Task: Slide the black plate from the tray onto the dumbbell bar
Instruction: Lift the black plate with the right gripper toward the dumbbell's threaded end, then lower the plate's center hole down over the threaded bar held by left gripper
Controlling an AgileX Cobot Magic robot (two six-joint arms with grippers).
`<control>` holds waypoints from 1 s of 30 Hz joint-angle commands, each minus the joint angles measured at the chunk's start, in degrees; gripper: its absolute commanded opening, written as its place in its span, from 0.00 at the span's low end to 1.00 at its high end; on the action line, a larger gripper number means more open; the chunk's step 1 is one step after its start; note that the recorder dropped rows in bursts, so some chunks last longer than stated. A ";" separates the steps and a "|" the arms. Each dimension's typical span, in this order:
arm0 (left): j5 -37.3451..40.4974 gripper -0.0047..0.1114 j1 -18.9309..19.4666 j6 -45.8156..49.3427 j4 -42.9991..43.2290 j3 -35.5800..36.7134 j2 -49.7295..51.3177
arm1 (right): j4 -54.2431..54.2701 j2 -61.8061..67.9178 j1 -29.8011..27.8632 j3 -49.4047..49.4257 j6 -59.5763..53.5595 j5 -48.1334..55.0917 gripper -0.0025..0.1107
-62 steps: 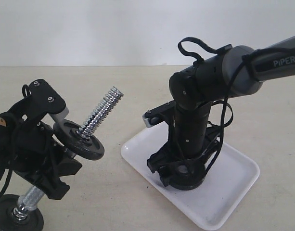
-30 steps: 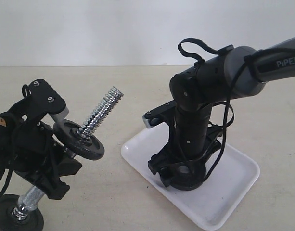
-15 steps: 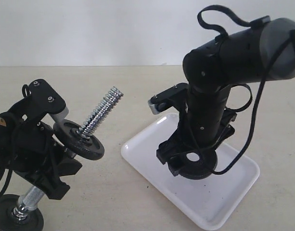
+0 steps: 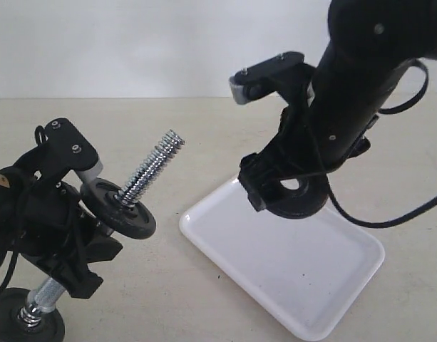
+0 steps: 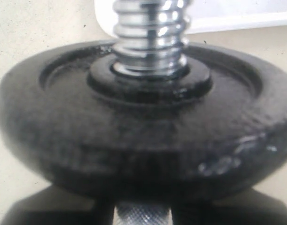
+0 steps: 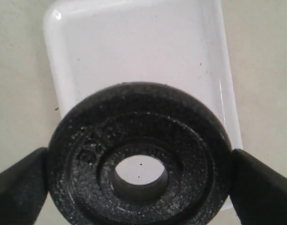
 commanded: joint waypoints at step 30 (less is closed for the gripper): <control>-0.01 0.08 -0.57 29.23 -18.75 -4.27 -2.08 | 29.77 -10.71 -0.05 -9.17 -19.78 1.75 0.02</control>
